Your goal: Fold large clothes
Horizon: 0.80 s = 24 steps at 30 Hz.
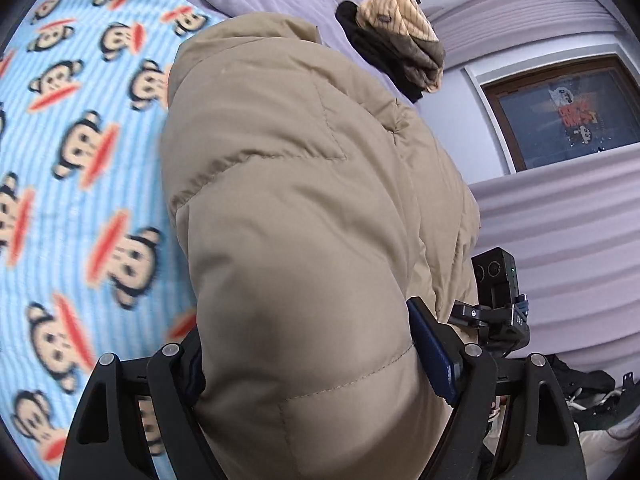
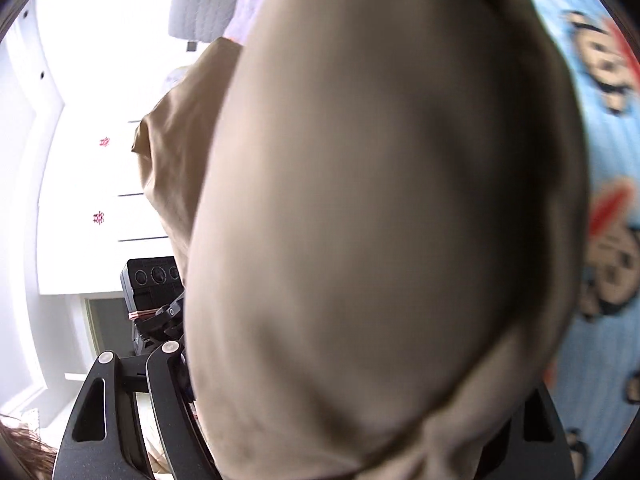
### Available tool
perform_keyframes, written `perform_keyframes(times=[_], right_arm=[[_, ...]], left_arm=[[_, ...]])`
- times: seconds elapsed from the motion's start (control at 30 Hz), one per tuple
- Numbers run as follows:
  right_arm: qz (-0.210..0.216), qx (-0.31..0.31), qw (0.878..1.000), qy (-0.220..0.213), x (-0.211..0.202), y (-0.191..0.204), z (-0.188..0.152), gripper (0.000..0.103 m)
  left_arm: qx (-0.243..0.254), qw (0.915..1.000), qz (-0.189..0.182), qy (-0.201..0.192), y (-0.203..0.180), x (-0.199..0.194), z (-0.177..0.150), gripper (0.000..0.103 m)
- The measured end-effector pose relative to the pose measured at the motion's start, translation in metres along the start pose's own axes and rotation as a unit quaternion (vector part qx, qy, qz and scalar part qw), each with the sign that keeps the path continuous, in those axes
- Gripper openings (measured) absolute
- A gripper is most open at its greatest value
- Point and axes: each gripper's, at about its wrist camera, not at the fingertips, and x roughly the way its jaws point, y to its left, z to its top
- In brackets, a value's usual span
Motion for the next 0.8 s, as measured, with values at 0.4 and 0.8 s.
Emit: perform_keyframes(times=[0.4,0.8], right_arm=[[-0.013,-0.026,0.998,0.047,0.204,0.085,0.025,0.082],[-0.118,-0.029,0.987,-0.103,0.12,0.112,-0.008,0.078]], left_arm=[[-0.057,0.993,0.096,-0.039,0.171,-0.117,0.032,0.084],[-0.022,0.9849,0.145,-0.092,0.208,-0.17,0.032,0.084]])
